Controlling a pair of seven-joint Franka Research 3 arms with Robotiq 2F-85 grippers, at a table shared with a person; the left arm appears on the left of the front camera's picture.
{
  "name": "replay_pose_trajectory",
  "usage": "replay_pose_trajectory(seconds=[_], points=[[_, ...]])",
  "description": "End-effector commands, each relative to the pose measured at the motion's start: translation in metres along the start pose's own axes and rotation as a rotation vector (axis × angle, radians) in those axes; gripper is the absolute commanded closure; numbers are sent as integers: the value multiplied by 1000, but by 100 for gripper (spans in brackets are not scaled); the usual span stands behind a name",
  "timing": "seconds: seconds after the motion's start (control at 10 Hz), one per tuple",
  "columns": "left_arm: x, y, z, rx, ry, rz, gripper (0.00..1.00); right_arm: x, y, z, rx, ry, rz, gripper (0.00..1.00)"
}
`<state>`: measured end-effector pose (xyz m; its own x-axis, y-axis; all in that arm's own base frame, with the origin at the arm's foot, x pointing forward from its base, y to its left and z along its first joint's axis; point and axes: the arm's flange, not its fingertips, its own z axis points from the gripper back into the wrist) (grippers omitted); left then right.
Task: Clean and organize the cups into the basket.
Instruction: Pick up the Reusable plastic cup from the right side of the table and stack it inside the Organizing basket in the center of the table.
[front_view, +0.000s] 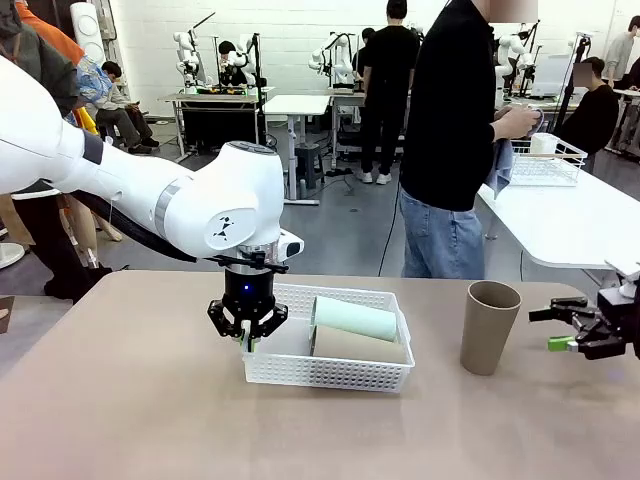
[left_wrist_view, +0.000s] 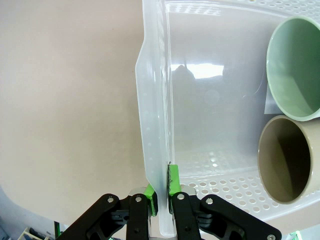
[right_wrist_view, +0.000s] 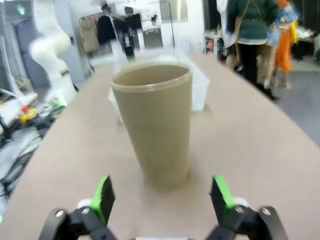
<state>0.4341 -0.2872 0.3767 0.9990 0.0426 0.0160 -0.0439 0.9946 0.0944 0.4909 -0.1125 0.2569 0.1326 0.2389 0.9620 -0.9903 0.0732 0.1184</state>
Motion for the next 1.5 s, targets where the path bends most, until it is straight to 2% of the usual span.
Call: replay_pose_trajectory(seconds=[0.0, 0.4, 0.9, 1.4], points=[[0, 0, 2, -4, -3, 1, 100, -10, -12, -6, -15, 29, 6, 0], [0, 0, 2, -4, -3, 1, 100, -24, -18, -35, 8, 47, 17, 0], [0, 0, 2, -4, -3, 1, 100, -23, -14, -58, 32, -65, 67, 0], [0, 0, 2, -4, -3, 1, 100, -20, -2, -76, 83, -79, 106, 0]])
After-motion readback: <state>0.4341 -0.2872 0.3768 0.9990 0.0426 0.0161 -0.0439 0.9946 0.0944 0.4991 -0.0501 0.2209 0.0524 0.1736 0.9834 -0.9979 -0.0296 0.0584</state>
